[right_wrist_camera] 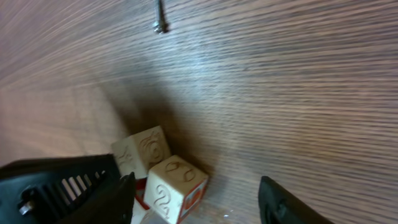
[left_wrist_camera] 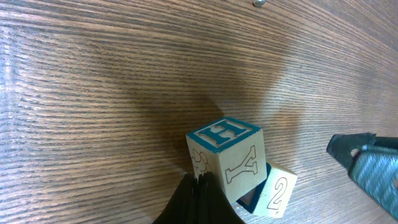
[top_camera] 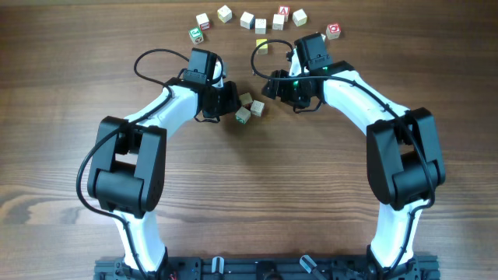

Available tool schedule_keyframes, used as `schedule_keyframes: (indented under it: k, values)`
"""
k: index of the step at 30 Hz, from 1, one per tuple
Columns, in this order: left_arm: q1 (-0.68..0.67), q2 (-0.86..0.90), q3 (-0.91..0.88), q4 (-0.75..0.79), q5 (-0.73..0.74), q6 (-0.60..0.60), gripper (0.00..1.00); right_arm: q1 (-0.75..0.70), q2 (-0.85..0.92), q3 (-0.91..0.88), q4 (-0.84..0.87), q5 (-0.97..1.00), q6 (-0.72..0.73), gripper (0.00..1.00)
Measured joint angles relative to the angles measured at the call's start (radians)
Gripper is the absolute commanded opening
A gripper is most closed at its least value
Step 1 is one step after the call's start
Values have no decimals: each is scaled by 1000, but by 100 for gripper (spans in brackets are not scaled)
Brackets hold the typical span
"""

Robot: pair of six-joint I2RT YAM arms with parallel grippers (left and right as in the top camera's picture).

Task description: Form a circle

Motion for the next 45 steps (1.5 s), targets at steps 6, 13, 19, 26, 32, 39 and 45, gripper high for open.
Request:
schedule_keyframes:
  k: [6,13,19,26,32,39,45]
  values:
    - [0,0,0,0,0,0,4,22,0,0,-18,21,-36,67]
    - [0,0,0,0,0,0,4,138,0,0,-20,169,-64,68]
    - [0,0,0,0,0,0,4,146,0,0,-20,228,-64,68]
    - [0,0,0,0,0,0,4,144,0,0,-23,259,-60,68]
    - [0,0,0,0,0,0,4,144,5,0,-19,267,-60,68]
    - [0,0,0,0,0,0,4,144,6,0,-14,266,-60,68]
    - [0,0,0,0,0,0,4,144,6,0,-14,266,-60,68]
